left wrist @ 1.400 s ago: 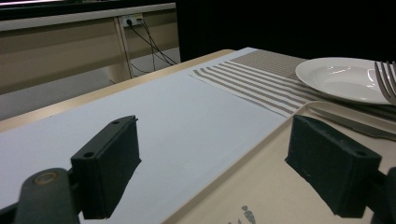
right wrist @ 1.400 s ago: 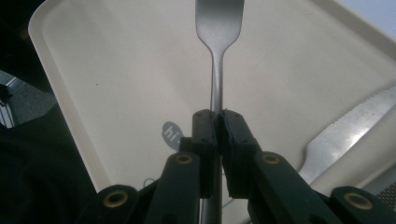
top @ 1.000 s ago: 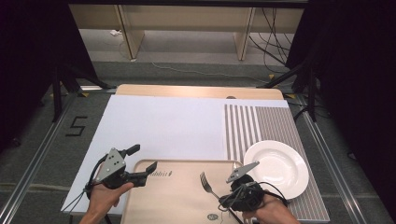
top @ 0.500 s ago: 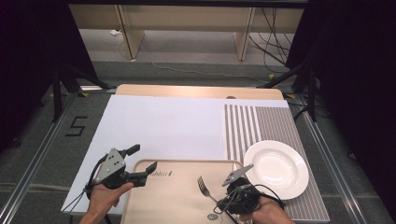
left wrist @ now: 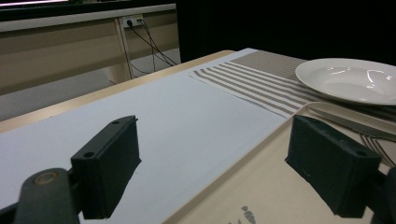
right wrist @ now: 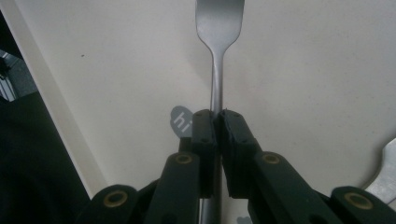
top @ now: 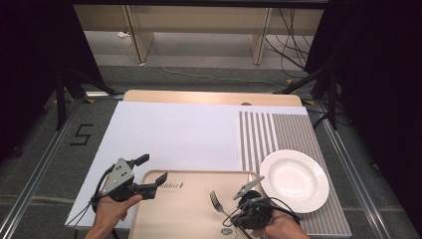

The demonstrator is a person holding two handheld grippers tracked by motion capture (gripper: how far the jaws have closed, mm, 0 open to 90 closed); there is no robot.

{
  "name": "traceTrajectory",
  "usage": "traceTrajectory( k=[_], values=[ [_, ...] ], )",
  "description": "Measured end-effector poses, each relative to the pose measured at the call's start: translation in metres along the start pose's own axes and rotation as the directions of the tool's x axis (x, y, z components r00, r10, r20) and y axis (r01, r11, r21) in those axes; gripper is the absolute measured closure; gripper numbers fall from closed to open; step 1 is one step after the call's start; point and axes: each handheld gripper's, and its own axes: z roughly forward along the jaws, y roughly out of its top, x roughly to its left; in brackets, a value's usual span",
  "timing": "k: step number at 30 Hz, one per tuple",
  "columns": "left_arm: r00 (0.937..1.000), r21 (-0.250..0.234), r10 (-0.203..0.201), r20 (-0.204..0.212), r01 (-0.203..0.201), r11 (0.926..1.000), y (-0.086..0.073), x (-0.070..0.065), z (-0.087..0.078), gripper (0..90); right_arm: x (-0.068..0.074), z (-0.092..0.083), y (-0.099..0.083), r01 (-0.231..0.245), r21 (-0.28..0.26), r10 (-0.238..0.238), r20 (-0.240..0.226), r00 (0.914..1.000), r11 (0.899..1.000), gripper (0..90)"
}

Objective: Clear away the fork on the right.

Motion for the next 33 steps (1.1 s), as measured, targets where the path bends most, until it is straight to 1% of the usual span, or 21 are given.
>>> traceTrajectory(
  k=[3,4,9,15,16,20,21,23,28,29,30,31,32,33],
  values=[
    [1.0000,0.000,0.000,0.000,0.000,1.0000,0.000,0.000,0.000,16.3,0.001,0.003,0.000,0.011,0.010,-0.011,-0.004,0.9999,1.000,84.9],
    [1.0000,0.000,0.001,0.001,-0.001,1.0000,0.000,0.000,0.000,16.3,0.002,0.004,0.001,0.007,0.016,-0.007,0.003,1.0000,1.000,84.9],
    [1.0000,0.000,0.000,0.001,0.000,1.0000,0.000,0.000,0.000,16.3,0.003,0.010,0.001,0.010,0.033,-0.010,0.001,0.9999,0.999,84.8],
    [1.0000,0.000,0.000,0.002,0.000,1.0000,0.000,0.000,0.000,16.3,0.004,0.014,0.001,0.010,0.056,-0.011,0.023,0.9997,0.998,84.6],
    [1.0000,0.000,0.000,0.002,0.000,1.0000,0.000,0.000,0.000,16.3,0.004,0.014,0.001,0.018,0.056,-0.020,0.027,0.9994,0.998,84.6],
    [1.0000,0.001,0.000,0.002,0.000,1.0000,0.000,0.000,0.000,16.3,0.006,0.016,0.002,0.022,0.063,-0.025,0.045,0.9987,0.998,84.4],
    [1.0000,0.001,0.001,0.002,-0.001,1.0000,0.000,-0.001,0.000,16.3,0.007,0.016,0.002,0.028,0.062,-0.030,0.040,0.9987,0.998,84.3],
    [1.0000,0.001,0.002,0.002,-0.002,1.0000,0.000,-0.001,0.000,16.3,0.008,0.018,0.001,0.033,0.069,-0.037,0.057,0.9977,0.997,84.3],
    [1.0000,0.001,0.000,0.003,0.000,1.0000,0.000,0.000,0.000,16.3,0.009,0.019,0.001,0.041,0.075,-0.046,0.062,0.9970,0.996,83.7],
    [1.0000,0.001,0.001,0.003,-0.001,1.0000,0.000,-0.001,0.000,16.4,0.009,0.019,0.001,0.045,0.072,-0.049,0.061,0.9969,0.996,82.9],
    [1.0000,0.001,0.001,0.003,-0.001,1.0000,0.000,-0.001,0.000,16.4,0.009,0.018,0.001,0.047,0.068,-0.051,0.058,0.9970,0.997,79.6],
    [1.0000,0.000,0.000,0.003,0.000,1.0000,0.000,-0.001,0.000,16.4,0.009,0.016,0.002,0.049,0.059,-0.052,0.046,0.9976,0.997,75.1],
    [1.0000,0.001,0.000,0.003,0.000,1.0000,0.000,0.000,0.000,16.4,0.009,0.015,0.002,0.049,0.050,-0.051,0.045,0.9977,0.998,71.8],
    [1.0000,0.001,0.001,0.002,-0.001,1.0000,0.000,0.000,0.000,16.4,0.009,0.013,0.003,0.053,0.034,-0.054,0.032,0.9980,0.998,68.0]
  ],
)
